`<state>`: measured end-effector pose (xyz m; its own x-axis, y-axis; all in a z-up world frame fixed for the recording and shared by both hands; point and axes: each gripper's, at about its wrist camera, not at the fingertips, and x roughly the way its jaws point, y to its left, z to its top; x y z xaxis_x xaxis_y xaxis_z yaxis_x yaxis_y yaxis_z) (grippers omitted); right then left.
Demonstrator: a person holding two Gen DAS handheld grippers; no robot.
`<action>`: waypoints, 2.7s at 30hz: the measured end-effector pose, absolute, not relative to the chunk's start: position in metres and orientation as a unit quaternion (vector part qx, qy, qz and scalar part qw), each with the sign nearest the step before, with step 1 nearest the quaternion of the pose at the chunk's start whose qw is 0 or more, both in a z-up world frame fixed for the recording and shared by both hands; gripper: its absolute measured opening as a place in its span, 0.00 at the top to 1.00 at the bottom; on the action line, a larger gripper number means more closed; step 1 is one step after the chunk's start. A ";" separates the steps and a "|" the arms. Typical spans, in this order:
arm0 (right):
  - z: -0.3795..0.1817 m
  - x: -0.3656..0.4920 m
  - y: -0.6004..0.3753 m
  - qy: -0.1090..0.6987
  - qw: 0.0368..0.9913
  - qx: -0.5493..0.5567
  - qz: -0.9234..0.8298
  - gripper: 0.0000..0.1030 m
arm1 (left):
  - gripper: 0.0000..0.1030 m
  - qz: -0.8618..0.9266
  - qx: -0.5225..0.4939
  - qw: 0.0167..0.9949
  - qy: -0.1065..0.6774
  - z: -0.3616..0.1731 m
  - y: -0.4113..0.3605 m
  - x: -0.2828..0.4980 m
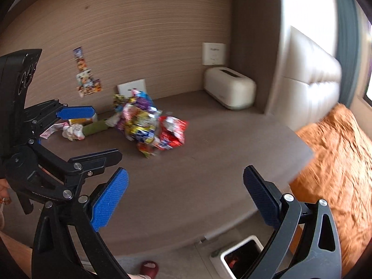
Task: Collect trash
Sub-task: 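Move both tools back over the snack wrappers on the desk, then grasp the blue wrapper with the left tool while the right tool grasps the purple chip bag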
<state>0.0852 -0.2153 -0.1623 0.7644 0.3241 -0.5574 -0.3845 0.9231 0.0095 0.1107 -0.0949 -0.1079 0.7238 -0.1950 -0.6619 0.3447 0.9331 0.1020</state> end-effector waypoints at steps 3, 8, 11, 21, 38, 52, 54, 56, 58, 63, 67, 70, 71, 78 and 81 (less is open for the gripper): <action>-0.162 0.097 -0.190 0.287 0.934 -0.058 0.206 0.04 | 0.05 -0.127 0.102 0.925 0.343 -0.111 -0.062 0.112; -0.162 0.120 -0.149 0.284 0.928 -0.078 0.228 0.04 | 0.05 -0.091 0.099 0.930 0.343 -0.115 -0.026 0.129; -0.164 0.131 -0.133 0.284 0.926 -0.093 0.233 0.04 | 0.05 -0.079 0.088 0.933 0.340 -0.115 0.000 0.141; -0.182 0.179 -0.099 0.285 0.921 -0.146 0.223 0.04 | 0.05 -0.096 0.098 0.932 0.336 -0.127 0.019 0.215; -0.220 0.210 -0.068 0.304 0.895 -0.227 0.235 0.28 | 0.31 -0.155 0.051 0.903 0.398 -0.173 -0.006 0.294; -0.201 0.181 -0.088 0.289 0.911 -0.193 0.222 0.31 | 0.63 -0.138 0.051 0.911 0.385 -0.153 0.002 0.259; -0.195 0.173 -0.092 0.284 0.915 -0.186 0.217 0.31 | 0.63 -0.136 0.056 0.912 0.383 -0.146 0.001 0.251; -0.189 0.164 -0.099 0.278 0.919 -0.178 0.214 0.31 | 0.63 -0.129 0.062 0.914 0.380 -0.139 0.001 0.241; -0.183 0.156 -0.107 0.272 0.924 -0.172 0.207 0.31 | 0.63 -0.125 0.065 0.917 0.374 -0.129 -0.002 0.230; -0.170 0.136 -0.131 0.264 0.932 -0.154 0.193 0.31 | 0.63 -0.128 0.083 0.920 0.361 -0.111 -0.018 0.202; -0.164 0.120 -0.150 0.257 0.938 -0.146 0.178 0.31 | 0.63 -0.140 0.089 0.921 0.352 -0.101 -0.034 0.185; -0.161 0.106 -0.164 0.253 0.943 -0.142 0.164 0.31 | 0.63 -0.155 0.095 0.919 0.350 -0.098 -0.050 0.178; -0.160 0.103 -0.169 0.253 0.944 -0.139 0.159 0.31 | 0.63 -0.160 0.097 0.918 0.349 -0.098 -0.056 0.177; -0.159 0.081 -0.214 0.263 0.951 -0.121 0.110 0.31 | 0.63 -0.214 0.129 0.903 0.350 -0.099 -0.110 0.164; -0.161 0.073 -0.237 0.273 0.952 -0.112 0.088 0.31 | 0.63 -0.239 0.141 0.894 0.351 -0.101 -0.136 0.160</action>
